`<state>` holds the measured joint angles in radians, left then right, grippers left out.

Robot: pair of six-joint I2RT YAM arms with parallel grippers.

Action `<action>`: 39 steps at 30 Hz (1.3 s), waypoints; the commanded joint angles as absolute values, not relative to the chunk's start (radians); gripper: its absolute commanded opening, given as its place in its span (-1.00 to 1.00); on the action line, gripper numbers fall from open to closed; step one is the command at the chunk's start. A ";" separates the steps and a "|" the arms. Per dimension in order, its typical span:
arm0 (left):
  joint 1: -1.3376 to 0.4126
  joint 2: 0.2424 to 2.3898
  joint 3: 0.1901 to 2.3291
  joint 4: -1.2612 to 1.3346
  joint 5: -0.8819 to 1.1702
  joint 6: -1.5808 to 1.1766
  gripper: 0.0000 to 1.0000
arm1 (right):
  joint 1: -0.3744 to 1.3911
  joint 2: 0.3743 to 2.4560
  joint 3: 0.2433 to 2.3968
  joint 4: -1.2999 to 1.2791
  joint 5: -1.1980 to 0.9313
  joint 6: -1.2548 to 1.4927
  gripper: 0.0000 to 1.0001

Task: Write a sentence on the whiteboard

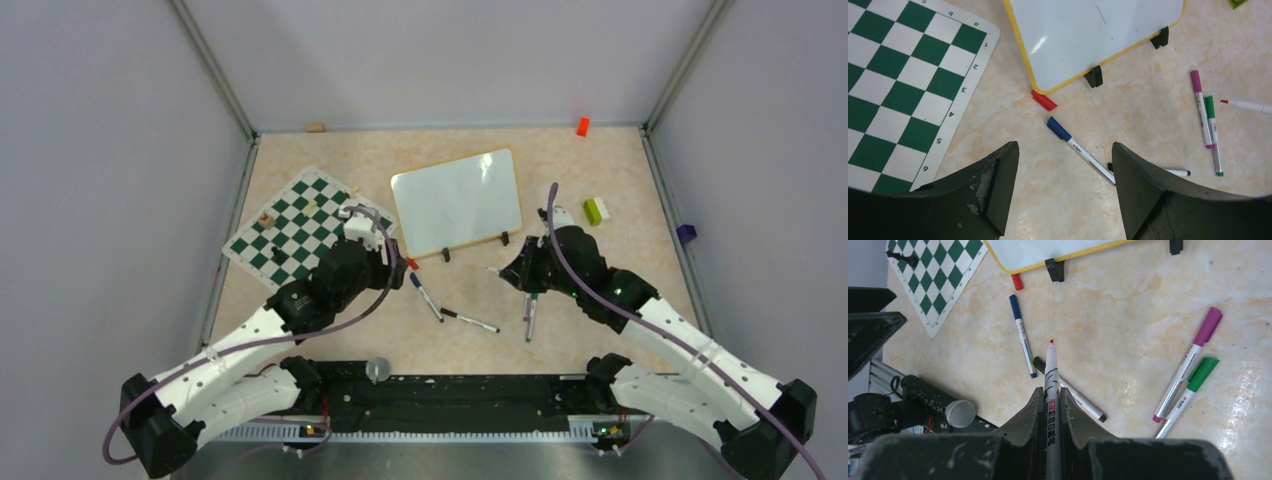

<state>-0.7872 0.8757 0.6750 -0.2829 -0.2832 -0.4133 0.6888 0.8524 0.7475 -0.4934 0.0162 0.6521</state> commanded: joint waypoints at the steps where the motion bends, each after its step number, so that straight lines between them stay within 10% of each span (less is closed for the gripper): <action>1: -0.721 0.828 0.672 -0.300 -0.317 -0.577 0.45 | 0.664 0.843 0.735 -0.494 0.114 0.664 -1.00; 23: -0.330 1.467 1.418 -0.641 -0.012 -0.676 0.61 | 0.661 1.116 1.205 -0.867 0.509 0.691 -1.00; 39: -0.279 1.145 1.052 -0.440 0.208 -0.579 0.61 | 0.659 0.958 1.055 -0.598 0.276 0.518 -1.00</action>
<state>-0.2855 1.2629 1.1271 -0.5148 0.1616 -0.5957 0.6689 0.9974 1.0836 -0.7216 0.4248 0.5682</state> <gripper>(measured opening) 0.806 0.089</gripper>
